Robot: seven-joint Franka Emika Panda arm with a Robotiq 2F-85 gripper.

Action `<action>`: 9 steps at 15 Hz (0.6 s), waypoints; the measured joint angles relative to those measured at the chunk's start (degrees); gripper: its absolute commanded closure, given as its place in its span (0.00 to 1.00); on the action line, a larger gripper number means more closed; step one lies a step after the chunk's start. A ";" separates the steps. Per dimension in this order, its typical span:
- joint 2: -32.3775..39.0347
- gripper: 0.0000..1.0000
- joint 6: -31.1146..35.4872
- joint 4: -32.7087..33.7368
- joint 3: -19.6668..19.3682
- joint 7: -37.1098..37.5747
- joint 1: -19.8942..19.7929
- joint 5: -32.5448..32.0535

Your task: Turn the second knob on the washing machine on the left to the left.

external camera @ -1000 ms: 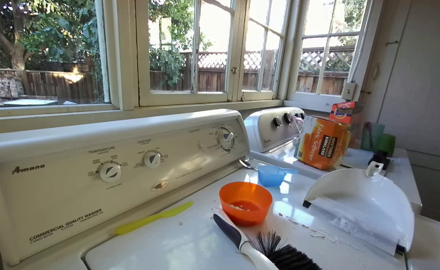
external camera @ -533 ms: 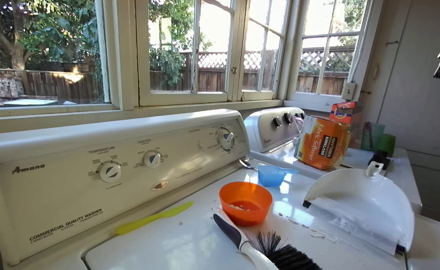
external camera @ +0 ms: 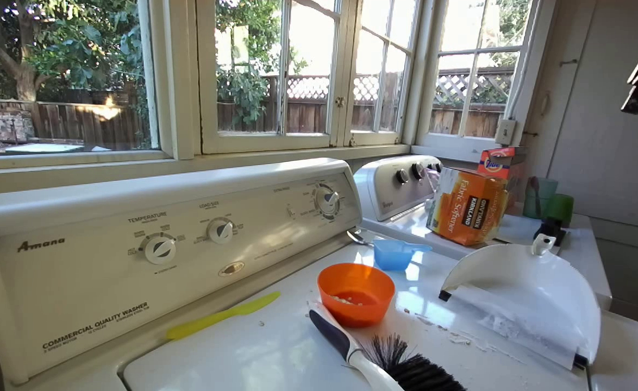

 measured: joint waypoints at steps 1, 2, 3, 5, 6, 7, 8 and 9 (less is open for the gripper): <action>0.75 0.00 1.77 0.04 0.46 -1.03 1.25 1.94; 1.77 0.00 3.71 0.16 0.91 -2.22 2.71 3.87; 3.07 0.00 5.48 0.47 1.34 -3.47 4.18 5.69; 6.25 0.00 8.43 1.57 2.01 -6.27 6.82 8.94; 8.09 0.00 9.72 2.32 2.24 -7.96 7.93 10.49; 9.99 0.00 10.65 3.14 2.38 -9.68 8.84 11.98; 11.92 0.00 11.36 4.09 2.50 -11.57 9.51 13.39; 13.80 0.00 11.72 5.12 2.66 -13.33 9.91 14.63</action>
